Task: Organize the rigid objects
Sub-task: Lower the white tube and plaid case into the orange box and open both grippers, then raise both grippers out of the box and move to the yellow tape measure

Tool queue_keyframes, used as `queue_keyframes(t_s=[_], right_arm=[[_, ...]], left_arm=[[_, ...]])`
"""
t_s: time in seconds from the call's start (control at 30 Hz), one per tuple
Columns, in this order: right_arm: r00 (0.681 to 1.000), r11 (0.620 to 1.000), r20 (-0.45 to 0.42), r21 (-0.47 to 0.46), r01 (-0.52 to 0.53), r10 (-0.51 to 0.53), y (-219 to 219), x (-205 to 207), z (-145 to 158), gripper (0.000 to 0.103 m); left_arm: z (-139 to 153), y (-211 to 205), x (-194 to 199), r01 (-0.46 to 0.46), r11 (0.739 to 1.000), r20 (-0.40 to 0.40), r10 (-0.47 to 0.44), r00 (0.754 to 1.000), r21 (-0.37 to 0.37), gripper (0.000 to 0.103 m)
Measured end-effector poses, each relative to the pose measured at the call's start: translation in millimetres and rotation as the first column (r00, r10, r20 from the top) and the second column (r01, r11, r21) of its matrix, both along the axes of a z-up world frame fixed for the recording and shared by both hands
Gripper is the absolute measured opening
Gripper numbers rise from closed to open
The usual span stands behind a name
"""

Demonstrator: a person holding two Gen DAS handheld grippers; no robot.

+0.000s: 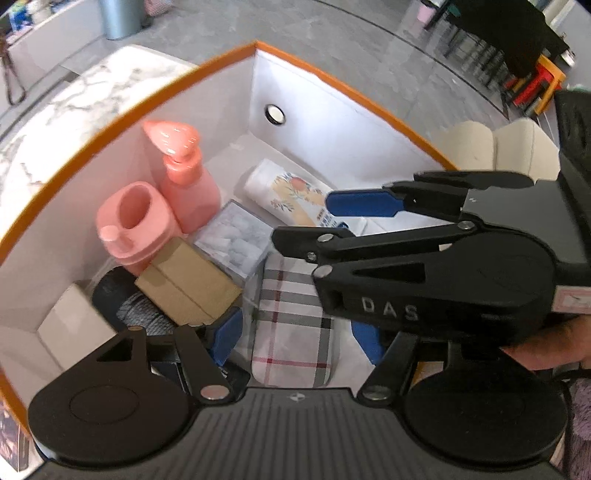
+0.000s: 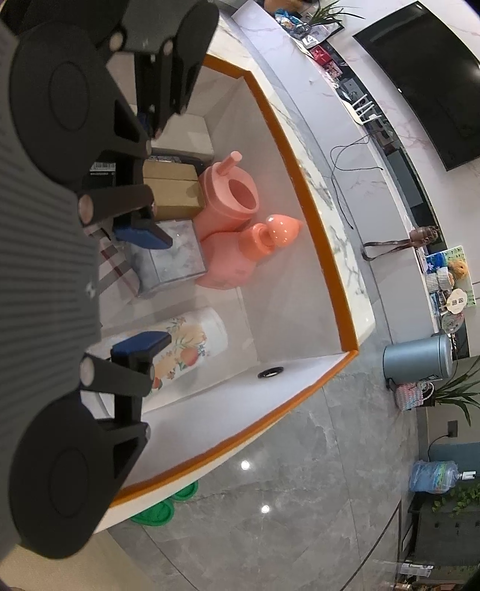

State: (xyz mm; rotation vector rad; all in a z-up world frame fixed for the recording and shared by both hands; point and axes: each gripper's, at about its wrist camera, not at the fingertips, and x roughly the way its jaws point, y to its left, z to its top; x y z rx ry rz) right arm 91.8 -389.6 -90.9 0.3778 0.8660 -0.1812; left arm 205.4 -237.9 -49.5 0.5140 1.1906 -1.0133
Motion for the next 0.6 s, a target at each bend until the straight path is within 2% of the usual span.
queue_keyframes(t_s=[0.27, 0.4, 0.6], right_arm=[[1.000, 0.999, 0.017, -0.046, 0.027, -0.026, 2, -4, 6, 0.051], [0.998, 0.995, 0.045, -0.088, 0.037, -0.033, 7, -8, 13, 0.051], [0.998, 0.994, 0.063, -0.111, 0.015, -0.008, 24, -12, 22, 0.051]], left_arm=[[27, 36, -10, -0.165, 0.979, 0.087, 0.176, 0.981, -0.121, 0.077], [38, 56, -12, -0.248, 0.952, 0.100, 0.269, 0.958, -0.179, 0.077], [53, 92, -19, -0.348, 0.898, 0.139, 0.394, 0.909, -0.270, 0.073]])
